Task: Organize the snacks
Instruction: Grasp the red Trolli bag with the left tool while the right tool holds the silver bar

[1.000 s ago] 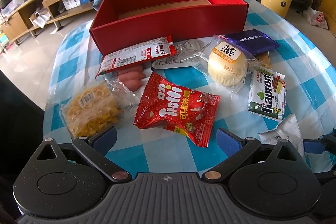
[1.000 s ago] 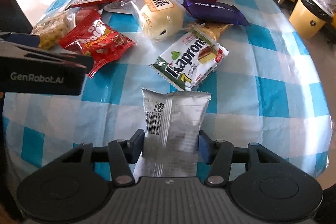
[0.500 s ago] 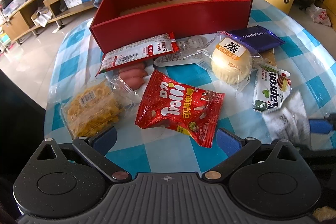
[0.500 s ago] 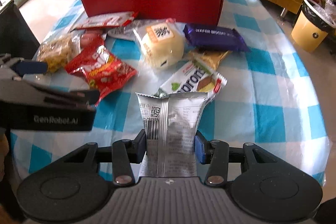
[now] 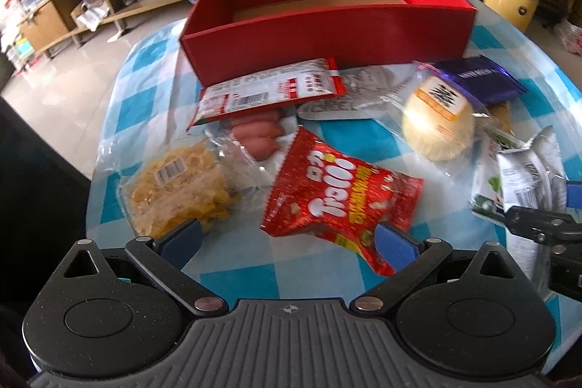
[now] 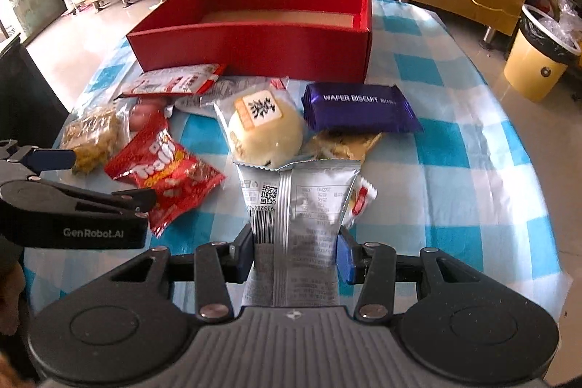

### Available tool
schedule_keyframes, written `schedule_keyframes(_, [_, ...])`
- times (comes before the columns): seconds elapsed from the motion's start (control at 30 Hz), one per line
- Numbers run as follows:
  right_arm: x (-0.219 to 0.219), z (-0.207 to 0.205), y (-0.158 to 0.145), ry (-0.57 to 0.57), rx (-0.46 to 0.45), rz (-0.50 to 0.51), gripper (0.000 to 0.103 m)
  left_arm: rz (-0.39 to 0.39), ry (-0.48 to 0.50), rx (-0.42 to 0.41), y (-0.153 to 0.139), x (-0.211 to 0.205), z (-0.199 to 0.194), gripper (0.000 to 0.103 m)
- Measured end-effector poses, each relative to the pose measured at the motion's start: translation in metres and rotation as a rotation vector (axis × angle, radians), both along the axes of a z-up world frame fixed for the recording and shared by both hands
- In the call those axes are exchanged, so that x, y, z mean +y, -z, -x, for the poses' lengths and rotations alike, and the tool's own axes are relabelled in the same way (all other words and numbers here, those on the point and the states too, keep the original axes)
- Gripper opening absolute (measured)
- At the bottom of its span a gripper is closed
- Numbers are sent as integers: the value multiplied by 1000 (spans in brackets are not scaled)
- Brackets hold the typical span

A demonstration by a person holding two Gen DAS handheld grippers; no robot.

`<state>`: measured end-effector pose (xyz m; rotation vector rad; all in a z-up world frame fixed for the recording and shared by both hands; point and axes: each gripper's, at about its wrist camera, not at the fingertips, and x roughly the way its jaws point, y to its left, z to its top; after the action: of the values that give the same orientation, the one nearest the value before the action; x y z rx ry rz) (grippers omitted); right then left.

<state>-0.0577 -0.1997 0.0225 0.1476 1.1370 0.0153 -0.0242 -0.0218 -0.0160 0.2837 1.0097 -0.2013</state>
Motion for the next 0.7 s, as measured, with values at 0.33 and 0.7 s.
schedule_keyframes(0.33, [-11, -13, 3, 8, -5, -63, 41, 4, -33, 51, 5, -14, -20, 102])
schedule_keyframes(0.7, [-15, -13, 2, 14, -6, -101, 40, 12, -179, 90, 11, -35, -61, 103])
